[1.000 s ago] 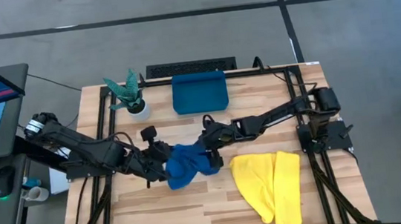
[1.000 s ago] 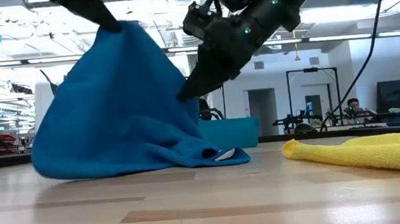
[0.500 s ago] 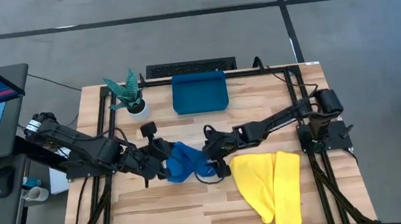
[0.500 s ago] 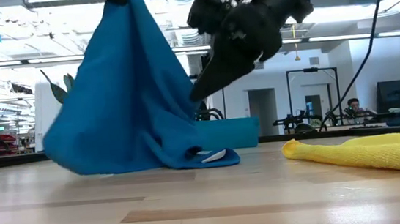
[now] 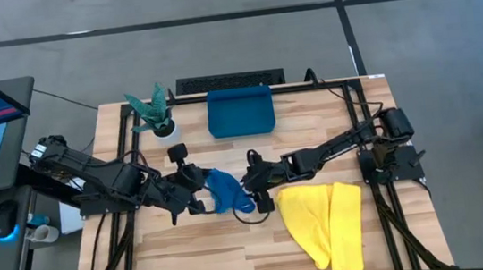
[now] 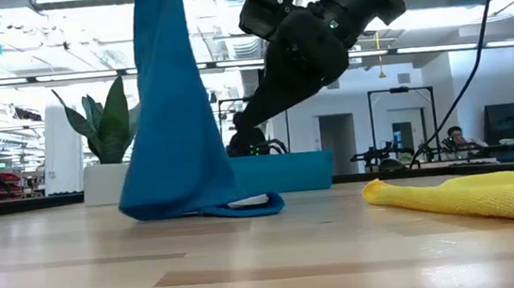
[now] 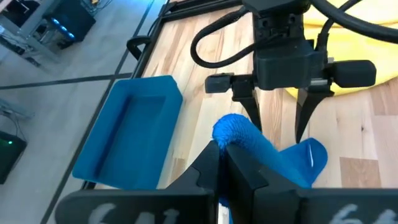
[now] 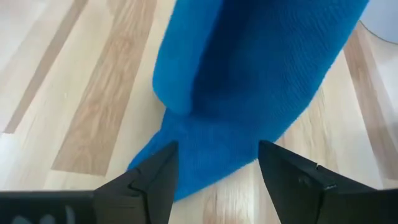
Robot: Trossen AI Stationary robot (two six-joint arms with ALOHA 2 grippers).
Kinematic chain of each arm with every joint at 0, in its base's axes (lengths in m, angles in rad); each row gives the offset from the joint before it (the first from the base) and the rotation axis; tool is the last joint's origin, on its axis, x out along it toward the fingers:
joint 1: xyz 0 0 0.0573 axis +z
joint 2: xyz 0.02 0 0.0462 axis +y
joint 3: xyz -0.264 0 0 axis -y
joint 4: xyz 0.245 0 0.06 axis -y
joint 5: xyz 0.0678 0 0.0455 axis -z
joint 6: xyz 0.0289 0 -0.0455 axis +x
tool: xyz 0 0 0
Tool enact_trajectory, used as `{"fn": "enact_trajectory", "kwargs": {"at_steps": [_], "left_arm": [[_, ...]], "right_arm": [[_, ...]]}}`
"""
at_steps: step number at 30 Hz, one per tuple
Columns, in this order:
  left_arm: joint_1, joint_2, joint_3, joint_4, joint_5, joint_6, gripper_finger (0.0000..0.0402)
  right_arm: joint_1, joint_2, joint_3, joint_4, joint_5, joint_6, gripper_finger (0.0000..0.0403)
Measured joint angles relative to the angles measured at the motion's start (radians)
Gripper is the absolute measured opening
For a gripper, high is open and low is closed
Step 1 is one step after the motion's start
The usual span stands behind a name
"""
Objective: Roll microfiber towels into tight, uniform cylinder then place into a basket
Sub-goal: Fold the blue microfiber towel
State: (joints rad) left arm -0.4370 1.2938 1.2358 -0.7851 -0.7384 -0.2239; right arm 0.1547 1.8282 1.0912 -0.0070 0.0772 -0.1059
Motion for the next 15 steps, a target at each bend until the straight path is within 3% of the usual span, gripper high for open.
{"fn": "enact_trajectory", "kwargs": {"at_steps": [8, 15], "left_arm": [[0.0, 0.0, 0.0, -0.002, 0.0, -0.002, 0.0002], [0.0, 0.0, 0.0, -0.003, 0.0, -0.008, 0.0002]], "right_arm": [[0.028, 0.006, 0.0, 0.117, -0.031, 0.006, 0.0244], [0.033, 0.093, 0.0, 0.22, -0.018, 0.06, 0.0244]]}}
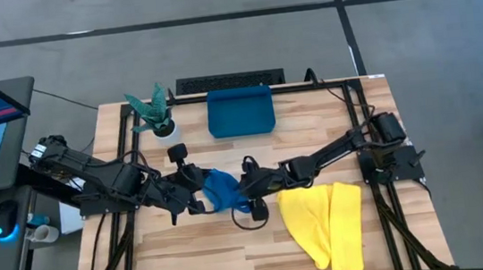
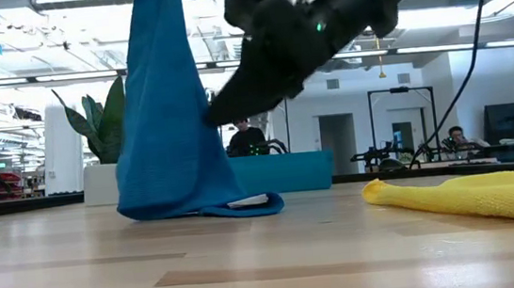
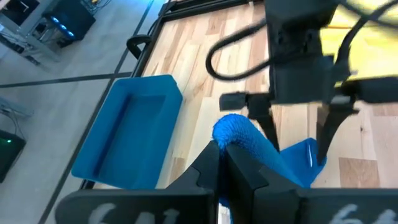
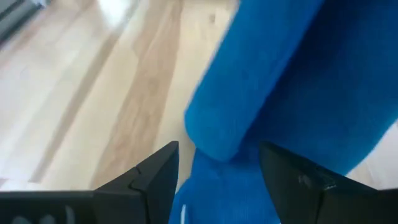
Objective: Roll microfiber towels into tight, uniform cylinder then place into a basket
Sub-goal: Fold the blue microfiber towel
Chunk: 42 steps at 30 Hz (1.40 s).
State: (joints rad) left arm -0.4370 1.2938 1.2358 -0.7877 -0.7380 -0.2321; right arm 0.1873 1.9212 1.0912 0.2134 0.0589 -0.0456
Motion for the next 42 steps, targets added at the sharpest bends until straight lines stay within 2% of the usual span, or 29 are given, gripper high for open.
{"fn": "enact_trajectory", "kwargs": {"at_steps": [9, 19, 27, 32, 42], "left_arm": [[0.0, 0.0, 0.0, -0.001, 0.0, 0.0, 0.0002], [0.0, 0.0, 0.0, -0.01, 0.001, 0.0, 0.0002], [0.0, 0.0, -0.001, -0.01, 0.0, 0.001, 0.0002], [0.0, 0.0, -0.001, -0.01, 0.0, 0.001, 0.0002], [0.0, 0.0, -0.001, -0.011, 0.001, 0.002, 0.0002]], "right_arm": [[-0.017, 0.036, 0.0, 0.07, 0.023, 0.046, 0.0244], [0.001, 0.147, -0.001, 0.191, 0.018, 0.047, 0.0244], [0.009, 0.157, 0.0, 0.237, 0.0, 0.046, 0.0239], [0.009, 0.171, 0.0, 0.257, -0.013, 0.045, 0.0199], [0.009, 0.171, 0.0, 0.253, -0.032, 0.013, 0.0072]]}}
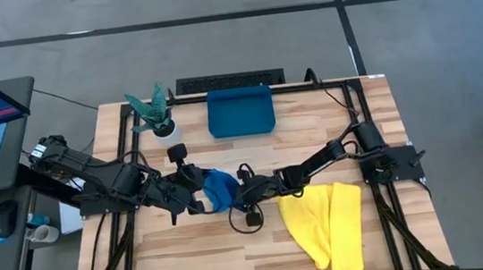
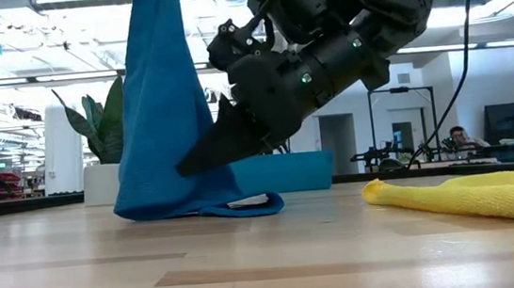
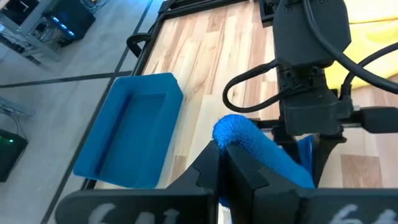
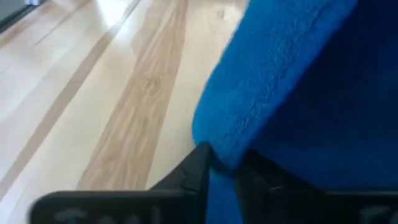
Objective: Roll microfiber towels into tight, uniform cylinder then place into a basket
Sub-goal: Fold the blue microfiber towel
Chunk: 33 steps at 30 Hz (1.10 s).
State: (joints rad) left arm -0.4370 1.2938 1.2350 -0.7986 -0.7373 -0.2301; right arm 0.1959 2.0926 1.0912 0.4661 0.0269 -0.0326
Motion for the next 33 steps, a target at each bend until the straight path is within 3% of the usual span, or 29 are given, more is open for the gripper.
{"fn": "enact_trajectory", "kwargs": {"at_steps": [7, 23, 33], "left_arm": [[-0.001, 0.0, 0.0, -0.057, 0.048, -0.046, 0.0002], [-0.001, 0.001, -0.001, -0.193, 0.29, -0.197, 0.0002], [0.012, -0.003, 0.043, -0.34, 0.244, -0.198, 0.0002]], "right_arm": [[0.0, -0.032, 0.003, -0.111, -0.004, 0.0, 0.0008], [0.008, -0.393, 0.004, -0.642, 0.001, 0.142, 0.0012], [0.008, -0.579, 0.11, -1.028, 0.0, 0.21, 0.0006]]}}
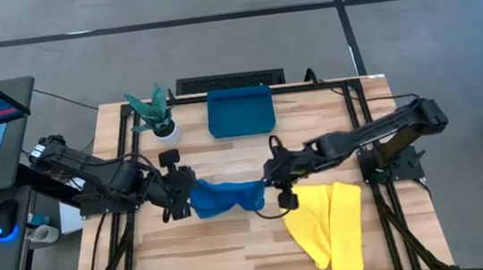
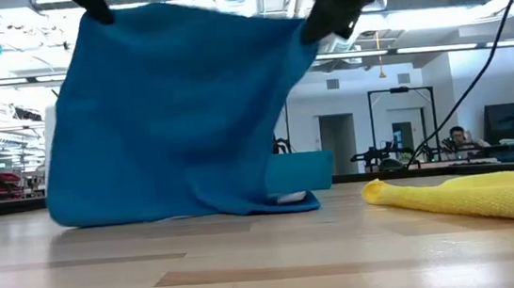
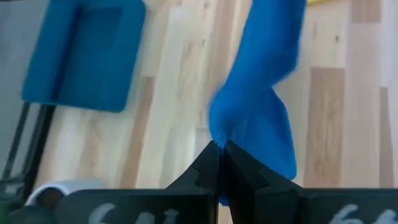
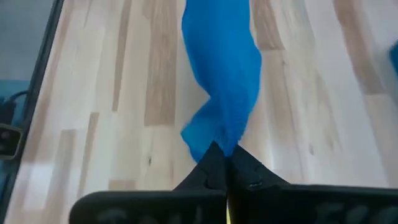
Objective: Roll microfiber towels into tight, uniform cylinder then place into a basket
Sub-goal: Fold the blue microfiber towel
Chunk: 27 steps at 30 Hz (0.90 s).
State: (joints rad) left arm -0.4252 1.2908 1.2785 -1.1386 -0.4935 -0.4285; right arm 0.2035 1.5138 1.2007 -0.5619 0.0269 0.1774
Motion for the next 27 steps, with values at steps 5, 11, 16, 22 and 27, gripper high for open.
{"fn": "enact_trajectory", "kwargs": {"at_steps": [5, 11, 16, 22, 27], "left_arm": [[-0.003, -0.001, 0.068, -0.03, -0.002, -0.044, 0.0002], [-0.035, -0.001, 0.135, -0.064, 0.047, -0.118, 0.0002], [-0.06, -0.001, 0.182, -0.117, 0.06, -0.299, 0.0002], [-0.101, 0.002, 0.195, -0.12, 0.203, -0.508, 0.0002], [-0.163, 0.006, 0.194, -0.107, 0.244, -0.621, 0.0002]], "right_arm": [[0.006, 0.006, 0.102, -0.099, -0.005, 0.008, 0.0013], [0.061, 0.03, 0.237, -0.193, -0.008, 0.009, 0.0007], [0.122, 0.028, 0.296, -0.198, -0.008, 0.039, 0.0011], [0.184, 0.029, 0.314, -0.195, -0.008, 0.115, 0.001], [0.236, 0.029, 0.314, -0.192, -0.007, 0.164, 0.0011]]}}
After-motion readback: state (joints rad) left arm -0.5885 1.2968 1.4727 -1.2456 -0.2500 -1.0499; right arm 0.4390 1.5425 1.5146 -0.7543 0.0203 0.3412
